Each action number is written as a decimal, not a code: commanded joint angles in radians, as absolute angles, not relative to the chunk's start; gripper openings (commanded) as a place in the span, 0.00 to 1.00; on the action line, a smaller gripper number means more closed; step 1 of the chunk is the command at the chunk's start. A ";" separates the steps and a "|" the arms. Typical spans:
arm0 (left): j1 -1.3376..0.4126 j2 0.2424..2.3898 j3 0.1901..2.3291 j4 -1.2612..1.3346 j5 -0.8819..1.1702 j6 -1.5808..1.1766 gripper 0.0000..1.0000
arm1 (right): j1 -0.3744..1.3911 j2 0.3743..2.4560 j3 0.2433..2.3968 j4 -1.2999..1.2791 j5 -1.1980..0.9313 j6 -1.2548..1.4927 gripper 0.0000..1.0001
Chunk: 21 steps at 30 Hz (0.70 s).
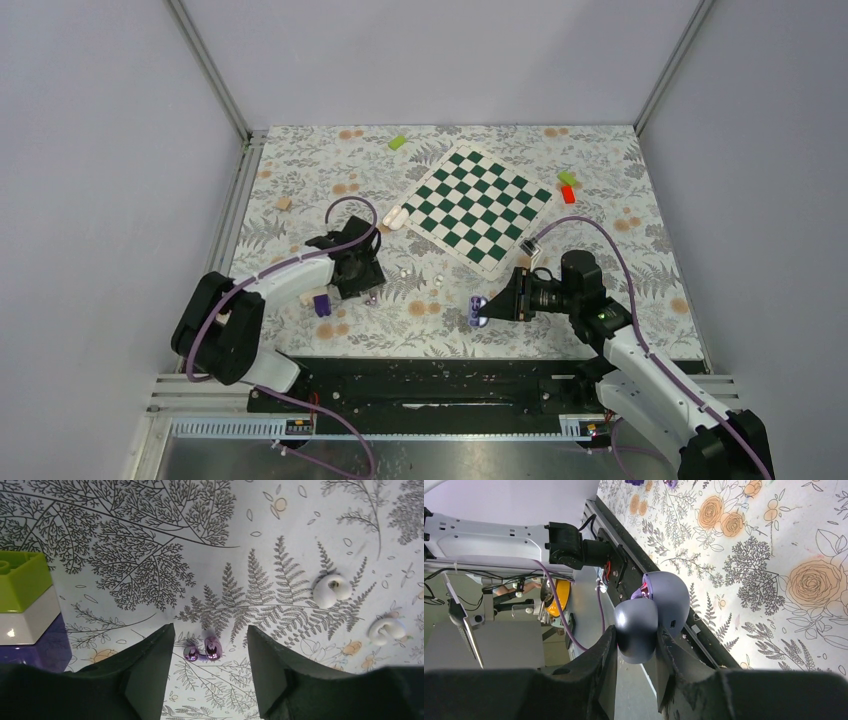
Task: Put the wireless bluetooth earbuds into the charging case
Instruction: Pick up the right earbud from the center of the board.
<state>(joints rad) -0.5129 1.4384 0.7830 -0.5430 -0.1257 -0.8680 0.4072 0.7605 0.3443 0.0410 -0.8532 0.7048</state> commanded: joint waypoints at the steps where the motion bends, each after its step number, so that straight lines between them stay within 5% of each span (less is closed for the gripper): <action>1: -0.497 1.473 0.799 -0.525 -0.164 -0.902 0.53 | 0.413 0.739 0.386 0.034 -0.841 0.682 0.00; 21: -0.497 1.461 0.748 -0.493 -0.099 -0.930 0.49 | 0.413 0.758 0.392 0.012 -0.828 0.667 0.00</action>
<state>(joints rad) -0.5022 1.4834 0.7822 -0.5255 -0.1246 -0.9100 0.4072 0.7547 0.3450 0.0044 -0.8448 0.6849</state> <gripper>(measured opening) 0.491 0.329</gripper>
